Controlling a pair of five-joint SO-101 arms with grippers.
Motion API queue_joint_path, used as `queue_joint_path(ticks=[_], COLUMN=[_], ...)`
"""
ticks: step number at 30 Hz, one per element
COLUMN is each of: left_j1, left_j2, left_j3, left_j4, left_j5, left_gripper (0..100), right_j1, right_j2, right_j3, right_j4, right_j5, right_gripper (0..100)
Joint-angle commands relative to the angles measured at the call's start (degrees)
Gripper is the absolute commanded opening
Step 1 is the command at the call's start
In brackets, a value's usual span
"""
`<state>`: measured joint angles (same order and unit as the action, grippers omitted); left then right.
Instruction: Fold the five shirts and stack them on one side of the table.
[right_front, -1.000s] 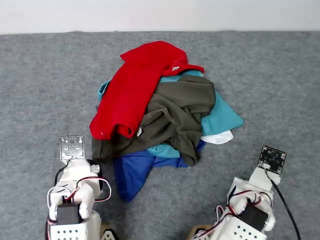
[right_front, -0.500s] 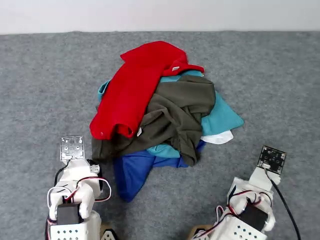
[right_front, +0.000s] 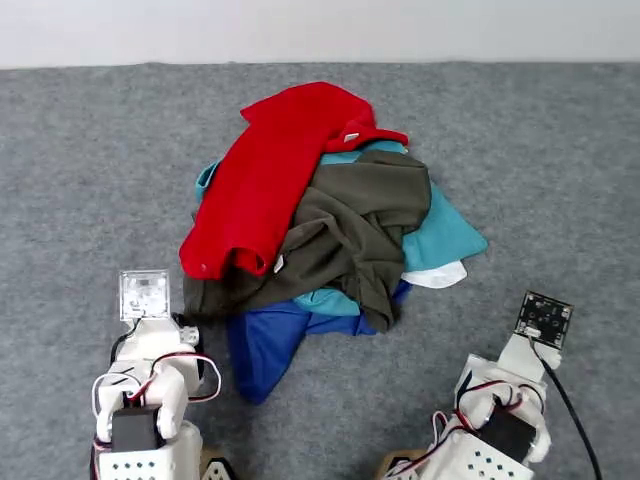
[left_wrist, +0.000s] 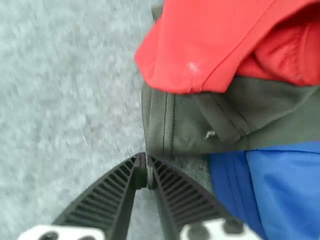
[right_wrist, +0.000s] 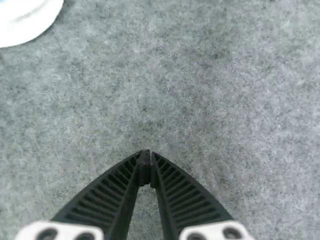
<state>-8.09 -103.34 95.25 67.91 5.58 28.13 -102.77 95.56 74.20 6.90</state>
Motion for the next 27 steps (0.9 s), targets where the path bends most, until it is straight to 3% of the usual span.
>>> queue_joint_path(ticks=[1,4,10,21,27], left_j1=[-0.44,-0.44,1.41,12.92,18.81], left_j2=[-0.53,-0.53,6.68,61.54,84.75], left_j3=[-6.64,-11.03,-26.42,-75.38,-92.53], left_j4=[-1.85,-3.78,-2.02,16.09,26.55], left_j5=[-13.19,-25.67,-25.41,-25.41,-27.87], left_gripper=[2,2,2,6,27], right_j1=[0.66,0.66,0.66,0.66,0.66], right_j2=[-0.22,-0.22,-0.22,-0.22,-0.22], right_j3=[0.97,0.97,0.97,0.97,0.97], right_j4=[0.31,0.31,0.31,0.31,0.31], right_j5=[-0.62,-0.62,-0.62,-0.62,-0.62], right_gripper=[1.0,1.0,1.0,1.0,1.0])
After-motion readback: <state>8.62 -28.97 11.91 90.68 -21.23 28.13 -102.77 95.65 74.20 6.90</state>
